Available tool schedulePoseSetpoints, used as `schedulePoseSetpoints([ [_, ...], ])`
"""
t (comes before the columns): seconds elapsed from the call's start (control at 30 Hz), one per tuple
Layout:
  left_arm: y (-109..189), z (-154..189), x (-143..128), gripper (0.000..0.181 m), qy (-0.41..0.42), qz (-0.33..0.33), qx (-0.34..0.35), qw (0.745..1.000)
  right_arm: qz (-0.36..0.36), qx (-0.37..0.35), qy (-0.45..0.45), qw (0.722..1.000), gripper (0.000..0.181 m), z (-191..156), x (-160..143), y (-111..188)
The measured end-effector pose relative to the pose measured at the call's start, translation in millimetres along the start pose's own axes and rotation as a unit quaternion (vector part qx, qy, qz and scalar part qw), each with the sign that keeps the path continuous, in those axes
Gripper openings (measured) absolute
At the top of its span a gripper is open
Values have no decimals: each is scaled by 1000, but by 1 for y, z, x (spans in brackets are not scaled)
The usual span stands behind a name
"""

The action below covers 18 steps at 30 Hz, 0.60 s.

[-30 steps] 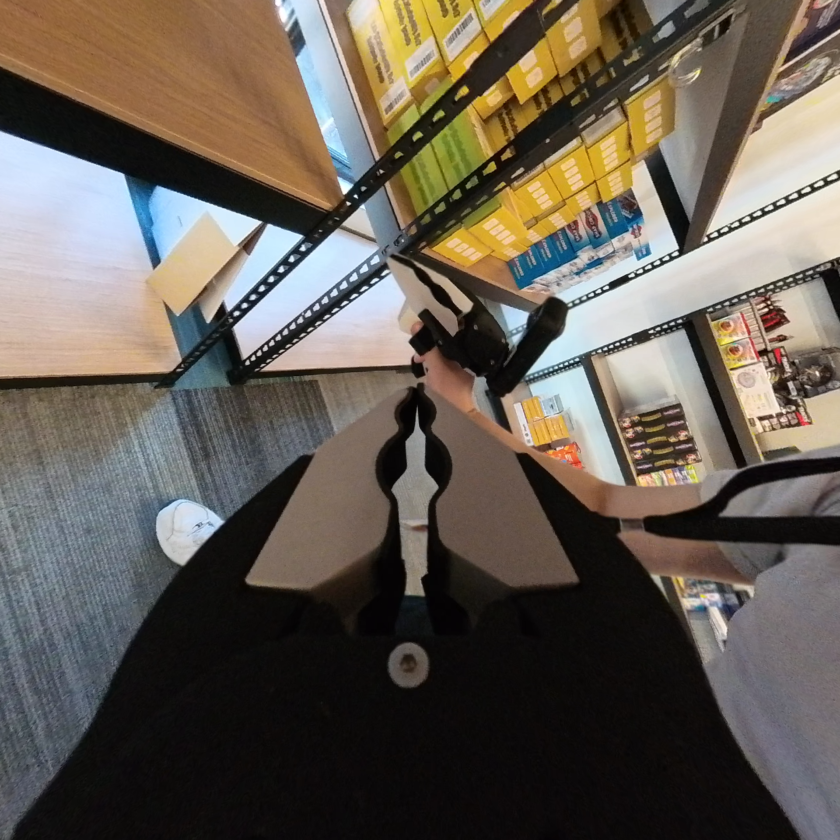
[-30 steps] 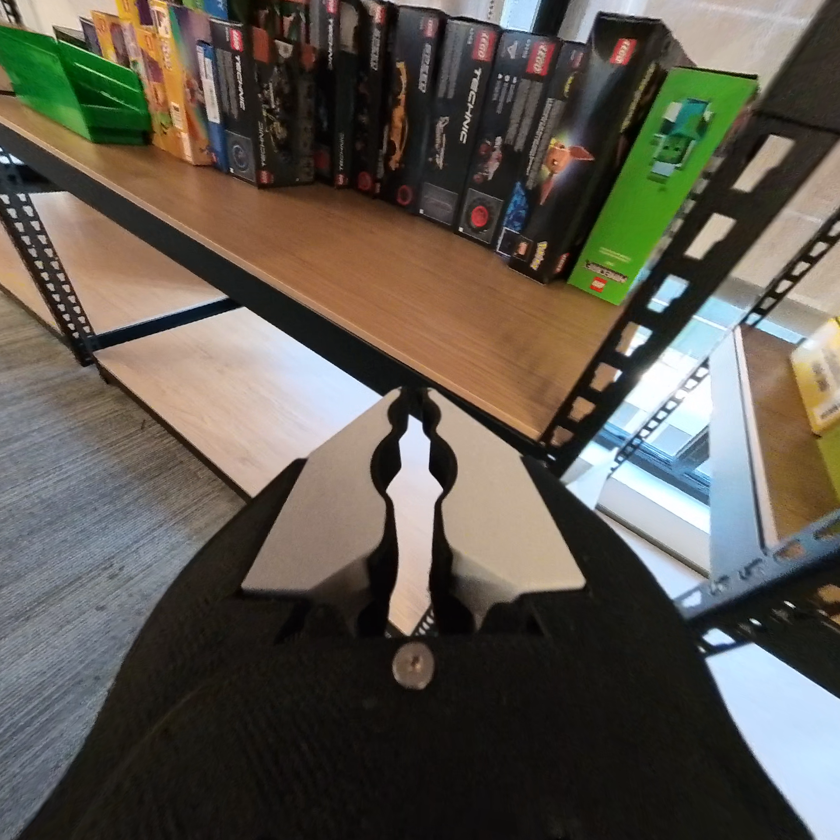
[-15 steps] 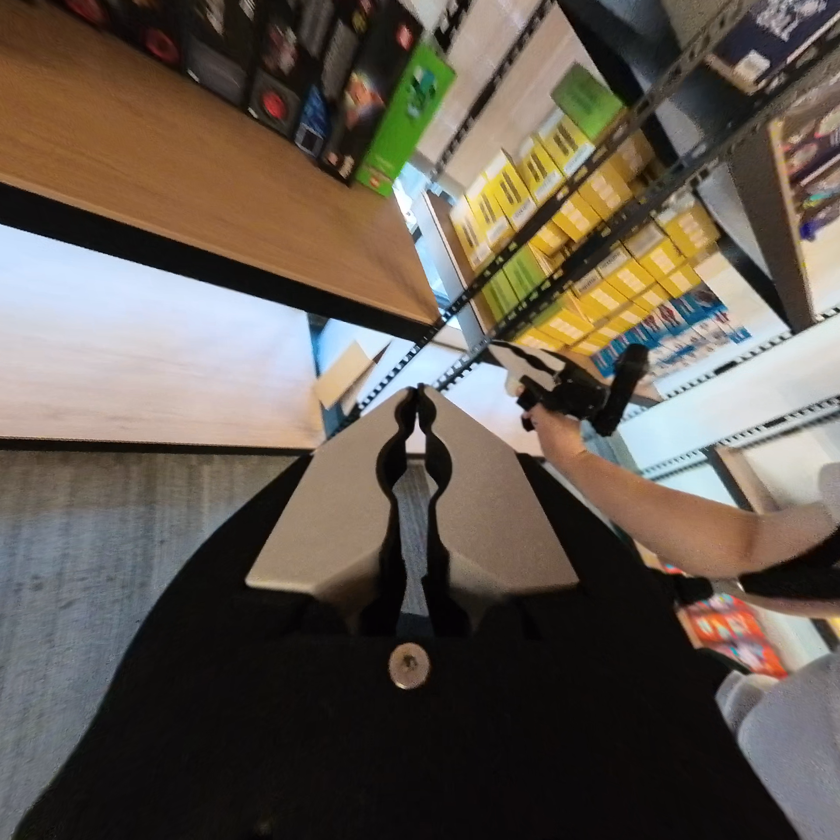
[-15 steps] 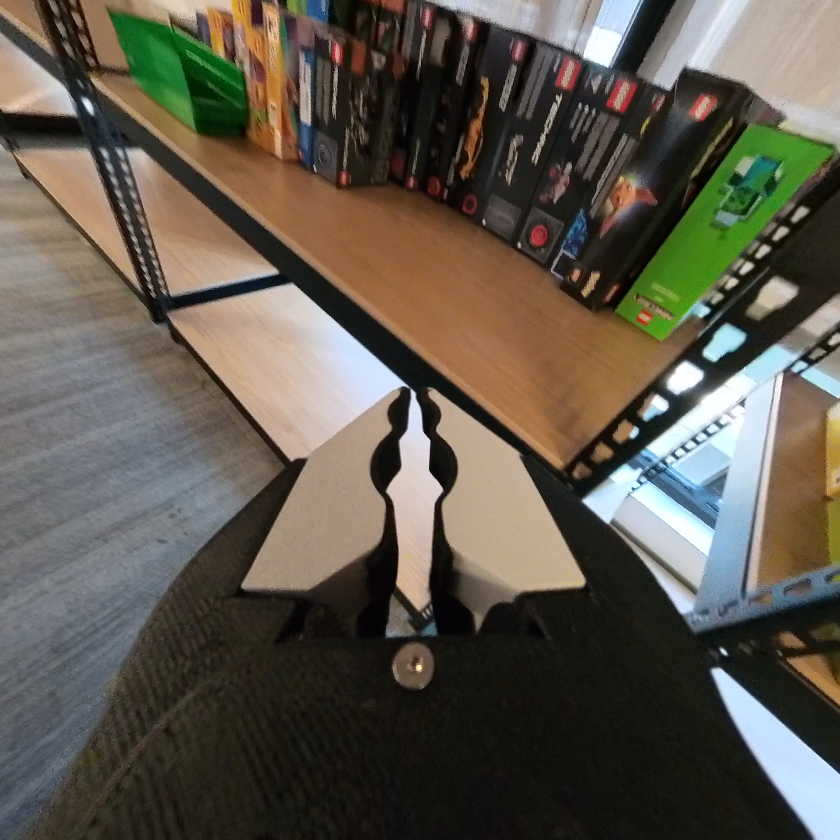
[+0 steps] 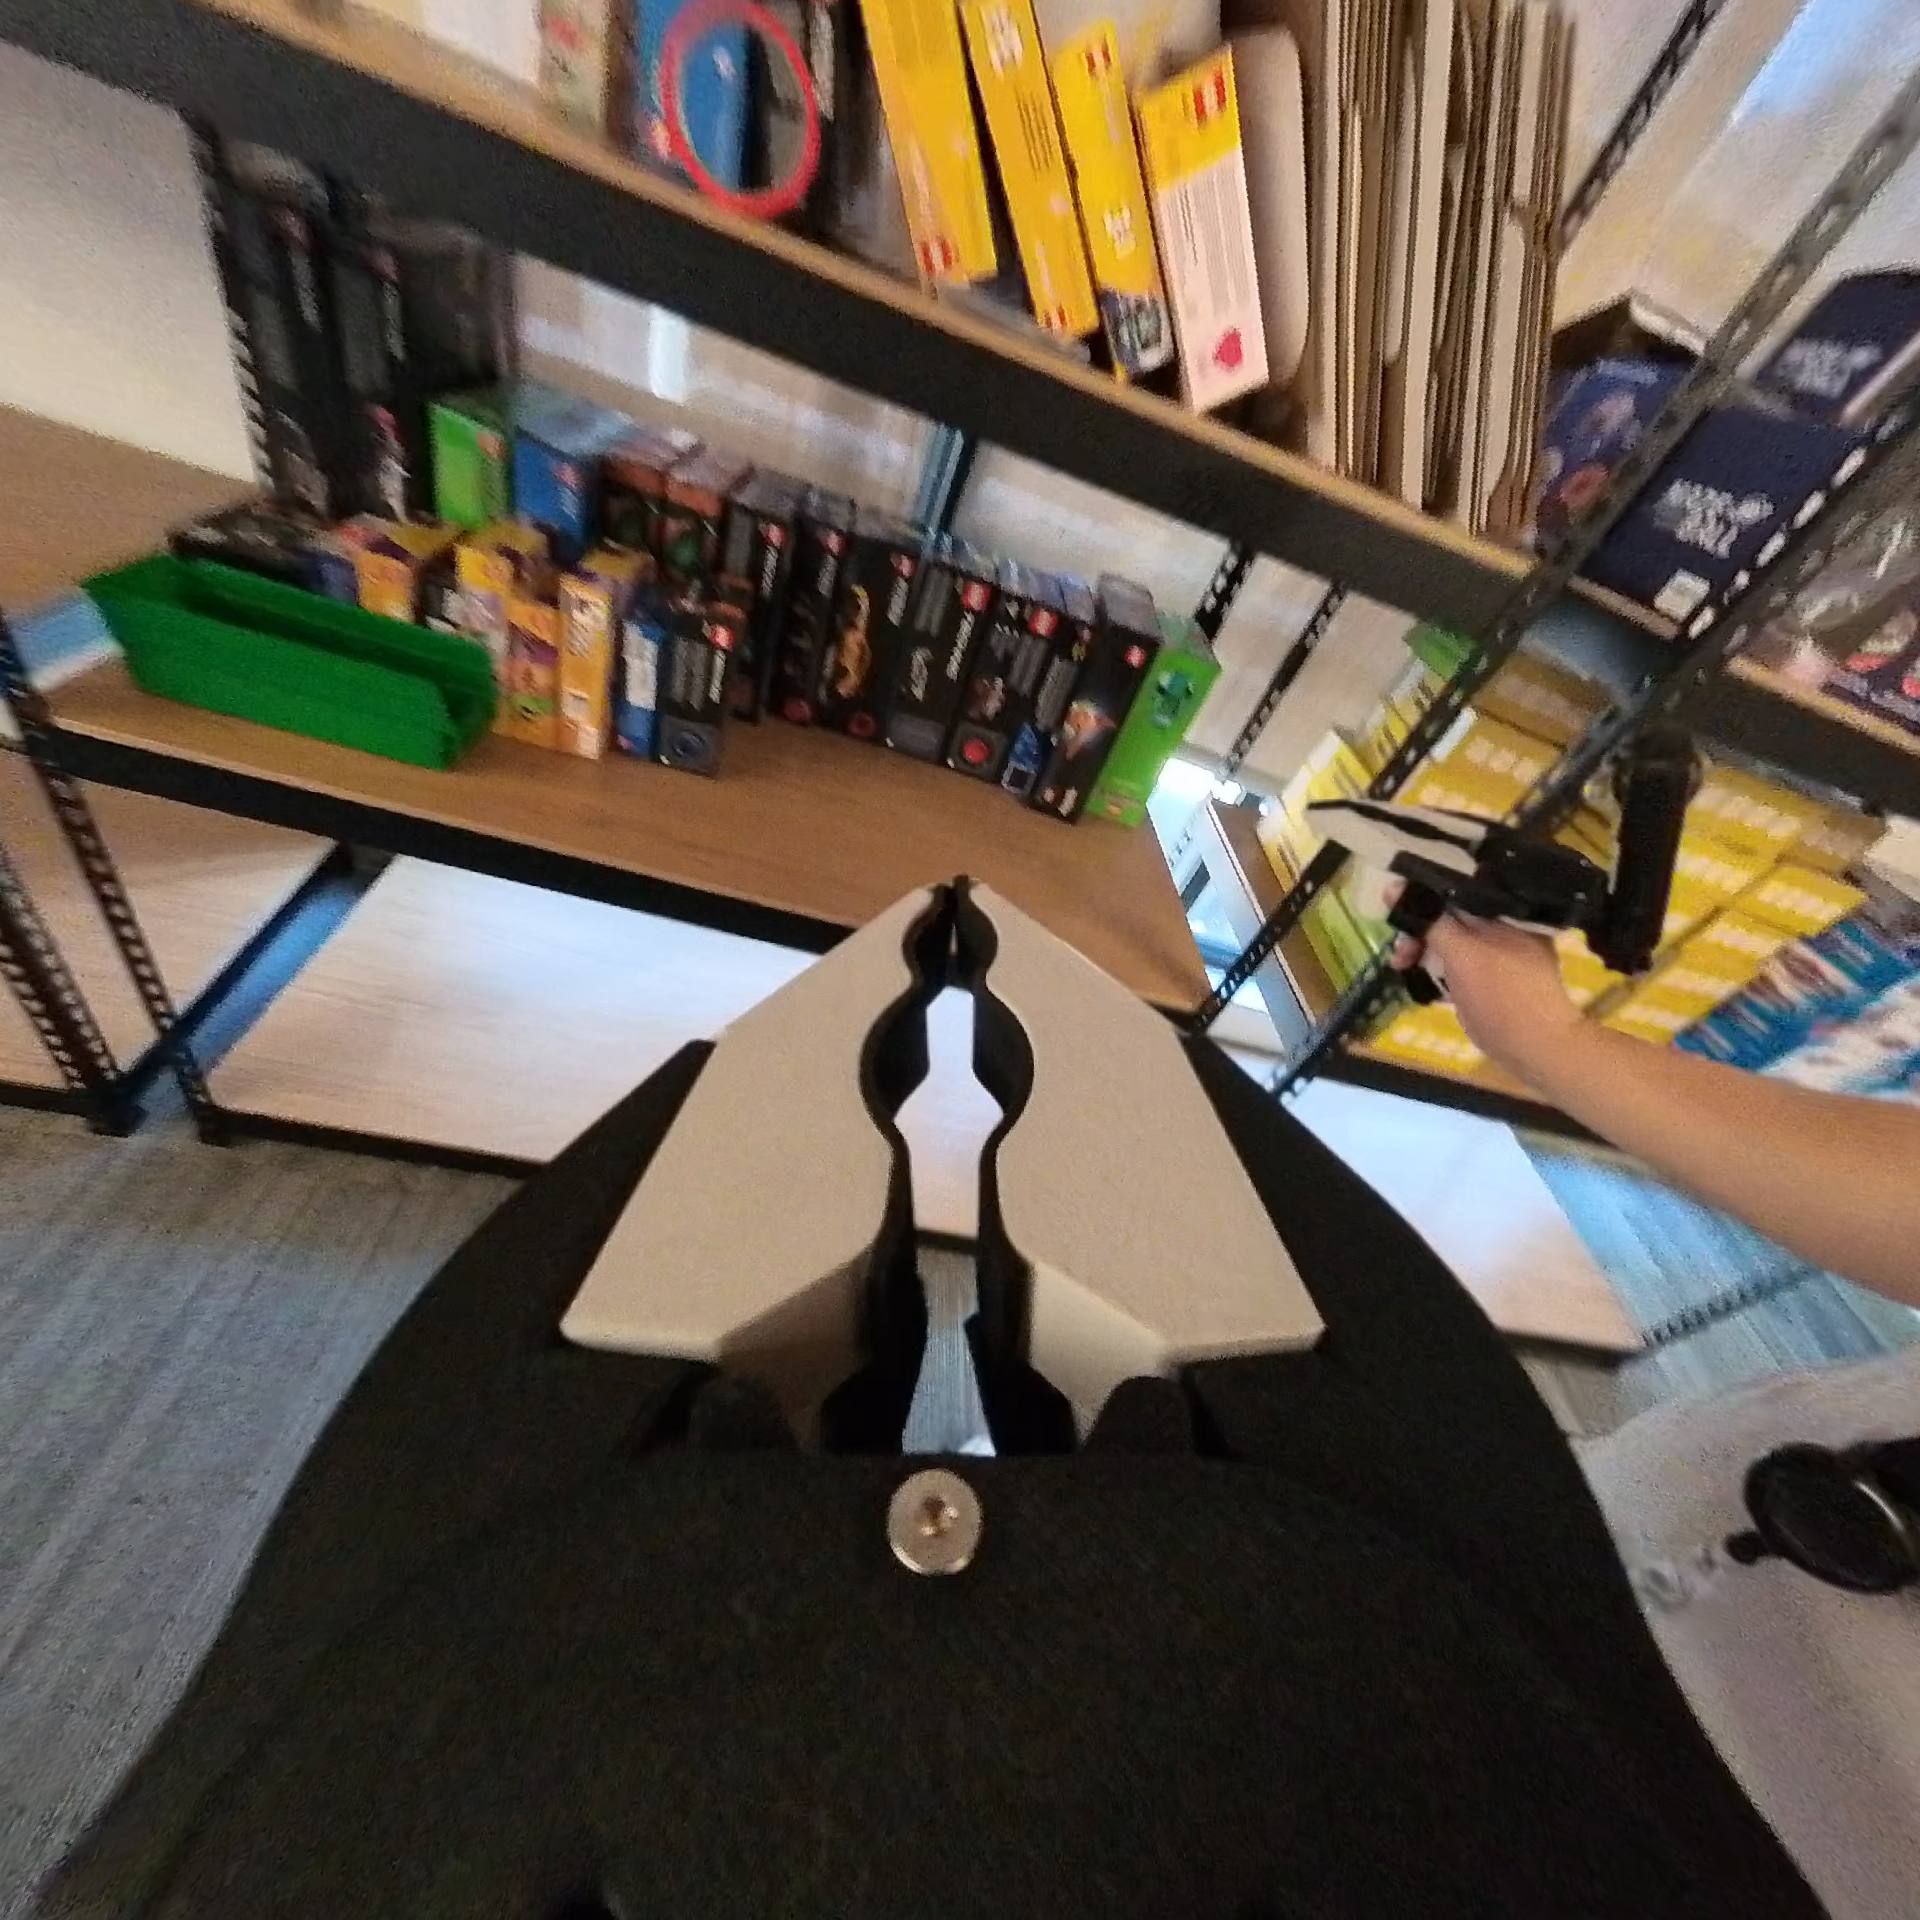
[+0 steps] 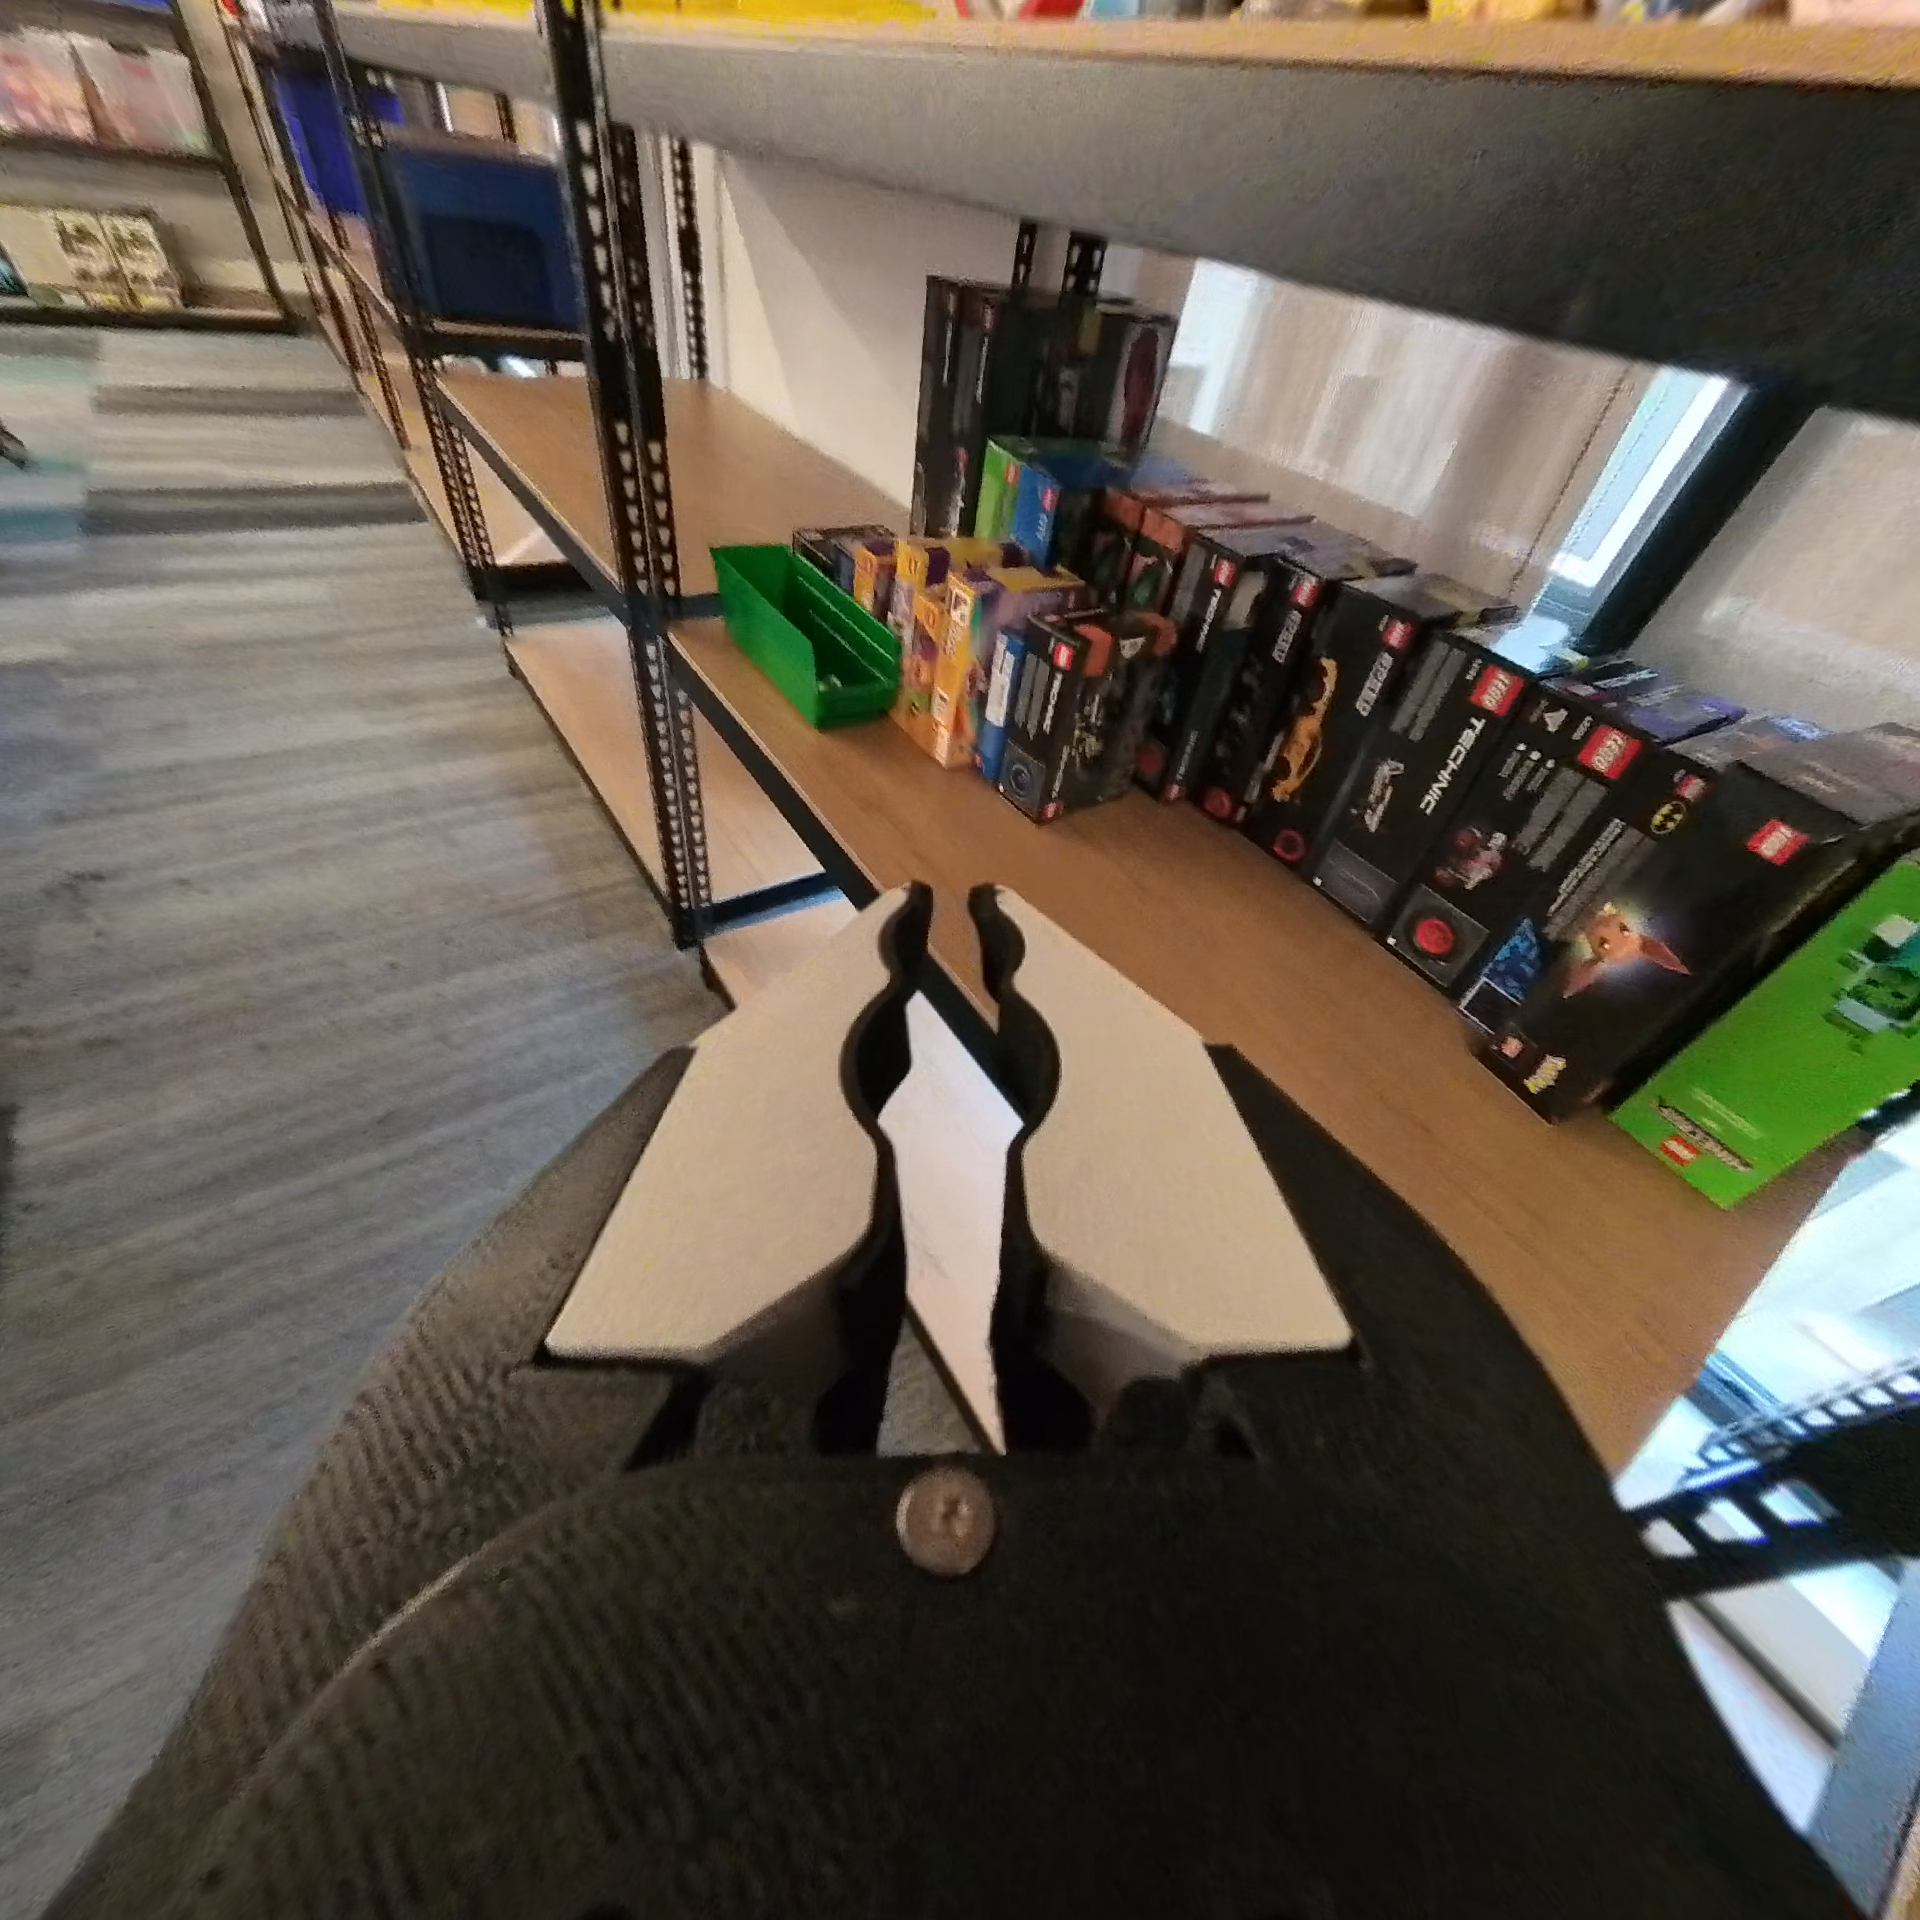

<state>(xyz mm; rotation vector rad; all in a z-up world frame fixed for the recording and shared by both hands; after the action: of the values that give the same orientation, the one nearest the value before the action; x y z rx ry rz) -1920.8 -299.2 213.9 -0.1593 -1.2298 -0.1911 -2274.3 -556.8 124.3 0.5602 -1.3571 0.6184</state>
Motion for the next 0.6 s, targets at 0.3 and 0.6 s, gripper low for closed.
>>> schedulePoseSetpoints([
  [0.3,8,-14,27,0,20,53,39,998,-16,-33,28,999,15,49,22,8],
  [0.6,-118,-6,61,0,10,80,-28,996,-14,-15,37,999,16,75,3,-24],
])
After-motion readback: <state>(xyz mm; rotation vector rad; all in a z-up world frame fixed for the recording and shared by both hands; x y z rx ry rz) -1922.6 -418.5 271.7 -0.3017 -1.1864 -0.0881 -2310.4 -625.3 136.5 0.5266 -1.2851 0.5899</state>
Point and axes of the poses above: each gripper's, where its closed fingertips meet, y back along the fingers, x out of its top, z = x × y across the jaws, the point moved 3 cm from there along y, back along the fingers, and after that the axes turned 10 degrees about z, right-handed, at the moved point
